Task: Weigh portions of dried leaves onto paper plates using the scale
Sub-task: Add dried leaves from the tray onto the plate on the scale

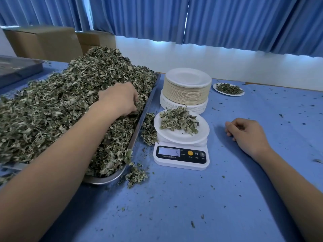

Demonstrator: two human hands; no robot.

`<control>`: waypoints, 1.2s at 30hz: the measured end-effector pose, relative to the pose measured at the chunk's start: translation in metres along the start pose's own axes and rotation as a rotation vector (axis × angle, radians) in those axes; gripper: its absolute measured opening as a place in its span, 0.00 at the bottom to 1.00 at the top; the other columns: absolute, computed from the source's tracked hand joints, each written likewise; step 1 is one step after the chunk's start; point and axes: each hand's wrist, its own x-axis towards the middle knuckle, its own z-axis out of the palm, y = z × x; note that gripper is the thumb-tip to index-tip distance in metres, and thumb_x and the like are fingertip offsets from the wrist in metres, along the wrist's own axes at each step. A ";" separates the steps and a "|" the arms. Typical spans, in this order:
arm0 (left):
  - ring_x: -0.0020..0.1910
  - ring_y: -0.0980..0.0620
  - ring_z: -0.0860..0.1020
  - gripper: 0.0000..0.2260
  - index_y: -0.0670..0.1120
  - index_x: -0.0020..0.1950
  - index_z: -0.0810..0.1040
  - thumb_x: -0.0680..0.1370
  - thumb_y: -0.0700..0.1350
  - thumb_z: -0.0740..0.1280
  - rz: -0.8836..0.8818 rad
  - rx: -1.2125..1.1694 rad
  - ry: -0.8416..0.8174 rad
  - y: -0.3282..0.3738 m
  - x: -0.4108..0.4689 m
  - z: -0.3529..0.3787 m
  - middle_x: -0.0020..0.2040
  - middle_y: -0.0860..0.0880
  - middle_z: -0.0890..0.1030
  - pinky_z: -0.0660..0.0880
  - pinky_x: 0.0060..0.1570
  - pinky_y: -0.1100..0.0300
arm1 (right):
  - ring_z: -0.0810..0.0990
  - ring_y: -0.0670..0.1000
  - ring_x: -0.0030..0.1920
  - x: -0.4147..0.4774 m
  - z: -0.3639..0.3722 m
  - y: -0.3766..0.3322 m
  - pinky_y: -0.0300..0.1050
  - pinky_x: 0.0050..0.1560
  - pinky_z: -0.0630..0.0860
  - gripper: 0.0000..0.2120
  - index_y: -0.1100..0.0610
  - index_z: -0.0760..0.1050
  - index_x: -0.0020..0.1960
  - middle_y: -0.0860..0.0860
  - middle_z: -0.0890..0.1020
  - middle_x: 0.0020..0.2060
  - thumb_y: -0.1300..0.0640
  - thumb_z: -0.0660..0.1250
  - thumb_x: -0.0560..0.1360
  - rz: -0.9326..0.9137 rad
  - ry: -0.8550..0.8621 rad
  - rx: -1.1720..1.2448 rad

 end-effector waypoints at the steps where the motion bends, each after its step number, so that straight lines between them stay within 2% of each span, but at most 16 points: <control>1: 0.58 0.39 0.77 0.10 0.55 0.56 0.82 0.76 0.50 0.75 -0.001 0.002 0.017 0.001 0.000 -0.001 0.55 0.47 0.78 0.71 0.61 0.40 | 0.77 0.43 0.29 0.000 0.000 0.000 0.45 0.40 0.75 0.17 0.55 0.79 0.35 0.46 0.83 0.31 0.51 0.67 0.81 0.002 0.001 0.001; 4: 0.58 0.40 0.77 0.09 0.55 0.58 0.83 0.78 0.48 0.73 0.013 -0.003 0.036 0.001 0.000 -0.004 0.52 0.46 0.77 0.71 0.56 0.43 | 0.77 0.43 0.29 0.000 0.000 0.001 0.45 0.39 0.74 0.17 0.54 0.79 0.35 0.46 0.83 0.31 0.50 0.67 0.81 0.005 0.000 0.004; 9: 0.42 0.44 0.79 0.16 0.51 0.54 0.85 0.76 0.31 0.69 0.055 -0.016 0.033 0.001 0.002 -0.007 0.58 0.42 0.82 0.79 0.45 0.50 | 0.77 0.41 0.28 0.001 0.001 0.002 0.43 0.37 0.72 0.16 0.53 0.79 0.35 0.45 0.83 0.31 0.50 0.67 0.81 0.013 0.000 0.019; 13: 0.37 0.46 0.78 0.14 0.49 0.50 0.84 0.74 0.31 0.70 0.069 -0.036 0.099 -0.001 0.003 -0.011 0.56 0.41 0.82 0.75 0.38 0.53 | 0.77 0.41 0.28 0.001 0.001 0.003 0.42 0.37 0.72 0.16 0.54 0.80 0.35 0.45 0.83 0.31 0.50 0.67 0.81 0.009 0.002 0.023; 16: 0.38 0.44 0.78 0.12 0.48 0.49 0.84 0.74 0.31 0.71 0.058 -0.056 0.162 0.000 0.003 -0.013 0.57 0.39 0.81 0.74 0.39 0.53 | 0.77 0.41 0.28 0.001 0.002 0.003 0.42 0.37 0.72 0.16 0.54 0.80 0.36 0.45 0.83 0.31 0.50 0.67 0.81 0.010 0.000 0.027; 19: 0.42 0.41 0.79 0.13 0.48 0.46 0.84 0.74 0.30 0.71 0.059 -0.099 0.245 0.002 0.002 -0.016 0.53 0.40 0.82 0.76 0.42 0.53 | 0.77 0.41 0.27 0.002 0.002 0.003 0.42 0.37 0.72 0.16 0.54 0.80 0.36 0.46 0.83 0.31 0.50 0.67 0.81 0.015 0.001 0.033; 23: 0.46 0.47 0.79 0.09 0.48 0.46 0.84 0.75 0.34 0.73 0.135 -0.284 0.326 0.008 -0.003 -0.023 0.47 0.46 0.82 0.73 0.44 0.58 | 0.77 0.41 0.28 0.002 0.002 0.002 0.42 0.37 0.73 0.16 0.55 0.80 0.36 0.46 0.83 0.32 0.50 0.67 0.81 0.019 0.000 0.039; 26: 0.44 0.50 0.83 0.07 0.45 0.49 0.85 0.73 0.36 0.76 0.206 -0.558 0.216 0.023 -0.014 -0.028 0.45 0.48 0.85 0.79 0.38 0.62 | 0.77 0.42 0.28 0.002 0.001 0.002 0.42 0.38 0.73 0.16 0.55 0.79 0.36 0.46 0.83 0.31 0.50 0.67 0.81 0.011 -0.001 0.034; 28: 0.43 0.48 0.85 0.08 0.42 0.49 0.84 0.73 0.33 0.76 0.249 -0.760 0.099 0.035 -0.023 -0.029 0.43 0.45 0.86 0.83 0.42 0.61 | 0.77 0.42 0.28 0.001 0.001 0.002 0.42 0.38 0.73 0.16 0.55 0.79 0.36 0.47 0.83 0.31 0.51 0.67 0.81 0.010 -0.003 0.037; 30: 0.42 0.49 0.86 0.08 0.42 0.49 0.84 0.73 0.33 0.76 0.279 -0.852 0.017 0.047 -0.030 -0.025 0.42 0.45 0.87 0.83 0.44 0.60 | 0.77 0.41 0.28 0.000 0.002 0.001 0.42 0.38 0.73 0.17 0.55 0.79 0.36 0.46 0.83 0.31 0.51 0.67 0.81 0.012 -0.002 0.040; 33: 0.41 0.52 0.85 0.08 0.43 0.49 0.84 0.73 0.33 0.76 0.335 -0.830 -0.054 0.062 -0.037 -0.008 0.43 0.47 0.87 0.82 0.44 0.63 | 0.77 0.40 0.28 0.000 0.002 0.000 0.40 0.38 0.72 0.17 0.55 0.79 0.36 0.46 0.83 0.31 0.51 0.67 0.81 0.011 -0.001 0.033; 36: 0.45 0.56 0.84 0.07 0.45 0.49 0.85 0.73 0.39 0.78 0.394 -0.698 -0.078 0.071 -0.040 0.008 0.46 0.51 0.86 0.81 0.52 0.60 | 0.77 0.41 0.28 0.001 0.001 0.001 0.41 0.38 0.73 0.17 0.55 0.79 0.35 0.46 0.83 0.31 0.51 0.67 0.81 0.011 -0.001 0.031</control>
